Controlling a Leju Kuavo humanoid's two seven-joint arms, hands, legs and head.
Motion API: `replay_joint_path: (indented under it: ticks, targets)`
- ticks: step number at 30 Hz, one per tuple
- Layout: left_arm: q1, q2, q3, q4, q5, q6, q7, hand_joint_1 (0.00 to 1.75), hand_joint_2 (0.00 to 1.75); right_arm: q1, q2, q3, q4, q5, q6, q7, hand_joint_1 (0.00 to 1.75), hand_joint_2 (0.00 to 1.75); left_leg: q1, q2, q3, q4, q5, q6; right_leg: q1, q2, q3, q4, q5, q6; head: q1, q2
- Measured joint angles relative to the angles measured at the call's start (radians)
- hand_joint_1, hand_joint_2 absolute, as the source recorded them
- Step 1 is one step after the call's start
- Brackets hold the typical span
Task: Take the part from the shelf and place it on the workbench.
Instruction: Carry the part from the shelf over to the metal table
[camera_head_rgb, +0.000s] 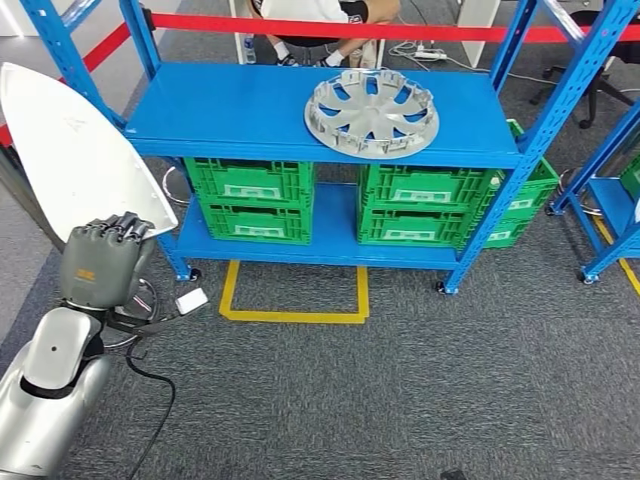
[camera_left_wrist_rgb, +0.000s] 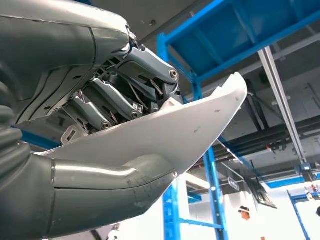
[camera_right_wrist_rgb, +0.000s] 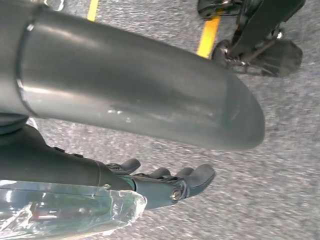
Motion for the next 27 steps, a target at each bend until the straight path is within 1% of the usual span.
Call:
replay_joint_path:
  ticks: [1,2,3,4,5,6,7,8,9,10,11,12,13,14,15,16,17,18,19,20,21,22,23,24,25,27]
  targets:
    - [-0.001,-0.001,0.000,0.001,0.000,0.000,0.000,1.75,1.75,0.000,0.000,0.000,0.000,0.000,0.000,0.000,0.00,0.00,-0.002,0.000,-0.016,0.000,0.013,0.005,0.000,0.000,-0.017,0.066,-0.052,0.002,0.002,0.000]
    - [-0.001,-0.001,0.000,0.002,0.000,-0.001,0.000,1.75,1.75,0.000,0.000,0.000,0.000,0.000,0.000,0.000,0.00,0.00,-0.006,0.000,-0.033,0.001,0.026,0.007,0.000,0.000,-0.028,0.132,-0.087,0.003,0.002,0.000]
    - [-0.001,-0.001,0.000,0.003,0.000,-0.001,0.000,1.75,1.75,0.000,0.000,0.000,0.000,0.000,0.000,0.000,0.00,0.00,-0.009,0.000,-0.050,0.002,0.040,0.008,0.000,0.000,-0.031,0.182,-0.097,0.003,0.003,0.000]
    - [-0.001,-0.002,-0.001,0.004,0.000,-0.001,-0.001,1.75,1.75,0.000,0.000,0.000,0.000,0.000,0.000,0.000,0.00,0.00,-0.012,0.000,-0.068,0.002,0.053,0.008,0.000,0.000,-0.020,0.201,-0.084,0.001,0.003,0.000]
    - [-0.001,-0.002,-0.001,0.005,0.001,-0.001,-0.001,1.75,1.75,-0.001,0.000,0.000,0.000,0.000,0.000,0.000,0.00,0.00,-0.015,0.000,-0.085,0.003,0.066,0.007,0.000,0.001,0.008,0.186,-0.056,-0.003,0.003,0.000]
    - [-0.001,-0.002,-0.002,0.006,0.001,-0.002,-0.001,1.75,1.75,-0.001,0.000,0.000,0.000,0.000,0.000,0.000,0.00,0.00,-0.017,-0.001,-0.100,0.003,0.079,0.006,0.003,0.001,0.053,0.136,-0.031,-0.009,0.003,0.000]
    - [-0.001,-0.002,-0.002,0.006,0.002,-0.002,-0.002,1.75,1.75,-0.003,0.000,0.000,0.000,0.000,0.000,0.000,0.00,0.00,-0.019,-0.002,-0.114,0.004,0.091,0.004,0.007,0.002,0.114,0.062,-0.023,-0.017,0.003,0.000]
    - [-0.002,-0.003,-0.002,0.006,0.002,-0.002,-0.002,1.75,1.75,-0.004,-0.001,0.000,0.000,0.000,0.000,0.000,0.00,0.00,-0.020,-0.001,-0.125,0.004,0.103,0.001,0.011,0.002,0.173,-0.023,-0.031,-0.023,0.002,0.000]
    - [-0.002,-0.003,-0.001,0.007,0.003,-0.002,-0.002,1.75,1.75,-0.005,-0.001,0.000,0.000,0.000,0.000,-0.001,0.00,0.00,-0.018,0.000,-0.133,0.004,0.117,-0.004,0.016,0.003,0.215,-0.087,-0.041,-0.027,0.001,0.000]
    - [-0.003,-0.003,-0.002,0.007,0.003,-0.002,-0.002,1.75,1.75,-0.004,-0.001,0.000,0.001,0.000,0.000,-0.001,0.00,0.00,-0.015,0.001,-0.139,0.002,0.128,-0.009,0.021,0.003,0.237,-0.128,-0.050,-0.029,0.001,0.000]
    - [-0.003,-0.004,-0.002,0.007,0.003,-0.002,-0.002,1.75,1.75,-0.004,-0.002,0.000,0.001,0.000,0.000,-0.001,0.00,0.00,-0.012,0.002,-0.142,-0.001,0.140,-0.014,0.025,0.003,0.237,-0.146,-0.046,-0.030,0.001,0.000]
    - [-0.003,-0.004,-0.003,0.008,0.003,-0.002,-0.002,1.75,1.75,-0.003,-0.002,0.000,0.001,0.000,0.000,-0.001,0.00,0.00,-0.009,0.001,-0.146,-0.004,0.144,-0.019,0.025,0.002,0.232,-0.148,-0.033,-0.034,0.002,0.000]
    - [-0.002,-0.004,-0.004,0.008,0.003,-0.002,-0.002,1.75,1.75,-0.002,-0.002,0.000,0.001,0.000,0.000,-0.001,0.00,0.00,-0.007,-0.001,-0.152,0.002,0.130,-0.025,0.024,0.001,0.228,-0.153,-0.022,-0.040,0.002,0.000]
    - [-0.002,-0.004,-0.004,0.009,0.004,-0.002,-0.002,1.75,1.75,-0.002,-0.002,0.000,0.001,0.000,0.000,0.000,0.00,0.00,-0.006,-0.003,-0.162,0.027,0.100,-0.030,0.022,-0.001,0.222,-0.158,-0.009,-0.047,0.001,0.000]
    - [-0.002,-0.003,-0.005,0.010,0.005,-0.002,-0.002,1.75,1.75,-0.002,-0.002,0.000,0.002,0.000,0.000,0.000,0.00,0.00,-0.004,-0.005,-0.178,0.074,0.054,-0.036,0.020,-0.003,0.215,-0.159,0.002,-0.053,0.001,0.000]
    - [-0.002,-0.002,-0.006,0.011,0.006,-0.002,-0.002,1.75,1.75,-0.002,-0.002,0.000,0.002,0.000,0.000,0.000,0.00,0.00,-0.003,-0.006,-0.196,0.140,0.004,-0.042,0.020,-0.003,0.203,-0.157,0.011,-0.056,0.000,0.000]
    - [-0.001,-0.002,-0.007,0.012,0.007,-0.003,-0.002,1.75,1.75,-0.002,-0.002,0.000,0.002,0.000,0.000,0.000,0.00,0.00,0.000,-0.006,-0.212,0.213,-0.034,-0.046,0.019,-0.004,0.189,-0.153,0.018,-0.057,-0.001,0.000]
    - [-0.001,-0.002,-0.007,0.013,0.007,-0.003,-0.002,1.75,1.75,-0.002,-0.002,0.000,0.002,0.000,0.000,0.000,0.00,0.00,0.003,-0.006,-0.221,0.268,-0.054,-0.050,0.018,-0.005,0.176,-0.148,0.025,-0.056,-0.001,0.000]
    - [-0.001,-0.002,-0.008,0.014,0.008,-0.003,-0.002,1.75,1.75,-0.002,-0.002,0.000,0.002,0.000,0.000,0.000,0.00,0.00,0.005,-0.006,-0.214,0.291,-0.054,-0.054,0.016,-0.005,0.161,-0.141,0.030,-0.053,0.000,0.000]
    - [-0.001,-0.002,-0.008,0.015,0.008,-0.003,-0.002,1.75,1.75,-0.002,-0.002,0.000,0.002,0.000,0.000,0.000,0.00,0.00,0.008,-0.006,-0.189,0.276,-0.038,-0.058,0.013,-0.005,0.147,-0.132,0.034,-0.050,0.000,0.000]
    - [-0.001,-0.002,-0.008,0.016,0.009,-0.003,-0.002,1.75,1.75,-0.002,-0.002,0.000,0.002,0.000,0.000,0.000,0.00,0.00,0.010,-0.006,-0.147,0.227,-0.014,-0.061,0.010,-0.005,0.134,-0.121,0.036,-0.047,-0.001,0.000]
    - [-0.002,-0.002,-0.008,0.016,0.009,-0.003,-0.002,1.75,1.75,-0.002,-0.003,0.000,0.002,0.000,0.000,0.000,0.00,0.00,0.012,-0.006,-0.100,0.162,-0.001,-0.063,0.008,-0.005,0.121,-0.110,0.038,-0.044,-0.001,0.000]
    - [-0.003,-0.002,-0.008,0.016,0.009,-0.003,-0.002,1.75,1.75,-0.003,-0.003,0.000,0.002,0.000,0.000,0.000,0.00,0.00,0.011,-0.007,-0.060,0.102,0.006,-0.062,0.007,-0.005,0.109,-0.099,0.040,-0.039,-0.001,0.000]
    - [-0.004,-0.002,-0.008,0.016,0.009,-0.002,-0.002,1.75,1.75,-0.003,-0.003,0.000,0.002,0.000,0.000,0.000,0.00,0.00,0.010,-0.008,-0.036,0.060,0.004,-0.059,0.007,-0.004,0.100,-0.092,0.043,-0.033,-0.001,0.000]
    - [-0.004,-0.002,-0.008,0.016,0.009,-0.002,-0.002,1.75,1.75,-0.003,-0.003,0.000,0.002,0.000,0.000,-0.001,0.00,0.00,0.008,-0.009,-0.027,0.040,-0.001,-0.055,0.007,-0.004,0.092,-0.087,0.048,-0.026,-0.001,0.000]
    - [-0.004,-0.002,-0.008,0.016,0.009,-0.003,-0.002,1.75,1.75,-0.002,-0.003,0.000,0.002,0.000,0.001,-0.001,0.00,0.00,0.006,-0.009,-0.034,0.032,0.006,-0.040,0.006,-0.003,0.083,-0.084,0.058,-0.010,0.000,0.000]
